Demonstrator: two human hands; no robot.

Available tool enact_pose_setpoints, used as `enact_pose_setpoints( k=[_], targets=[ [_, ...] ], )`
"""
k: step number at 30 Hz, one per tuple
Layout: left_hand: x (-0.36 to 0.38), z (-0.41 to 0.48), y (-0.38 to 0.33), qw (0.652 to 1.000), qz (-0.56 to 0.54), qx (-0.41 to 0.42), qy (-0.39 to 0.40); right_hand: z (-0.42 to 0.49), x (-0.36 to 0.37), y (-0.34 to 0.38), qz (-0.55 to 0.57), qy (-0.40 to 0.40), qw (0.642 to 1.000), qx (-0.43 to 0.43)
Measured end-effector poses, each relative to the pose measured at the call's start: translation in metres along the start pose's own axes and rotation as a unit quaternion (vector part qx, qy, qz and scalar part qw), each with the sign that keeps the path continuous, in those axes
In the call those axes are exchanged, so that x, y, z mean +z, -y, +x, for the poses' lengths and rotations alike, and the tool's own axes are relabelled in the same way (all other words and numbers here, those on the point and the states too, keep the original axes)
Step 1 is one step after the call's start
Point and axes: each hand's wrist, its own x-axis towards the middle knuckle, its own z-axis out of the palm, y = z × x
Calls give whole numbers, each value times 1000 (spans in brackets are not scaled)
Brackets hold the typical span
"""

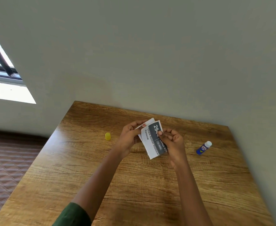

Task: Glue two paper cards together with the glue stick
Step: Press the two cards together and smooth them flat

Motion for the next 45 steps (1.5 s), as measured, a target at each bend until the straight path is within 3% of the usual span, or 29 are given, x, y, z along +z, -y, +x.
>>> enact_pose_setpoints(
  k=[8, 14, 26, 45],
  targets=[
    [-1, -5, 3, 997, 23, 50, -45, -11, -8, 22, -13, 19, 1000, -19],
    [9, -11, 6, 996, 16, 87, -29, -13, -1, 39, -59, 10, 997, -54],
    [22, -18, 6, 992, -68, 95, -37, -9, 0, 48, -120, -35, 987, -102],
    [26, -22, 1, 993, -78, 82, -43, -6, 1, 43, -134, -56, 984, -102]
  ],
)
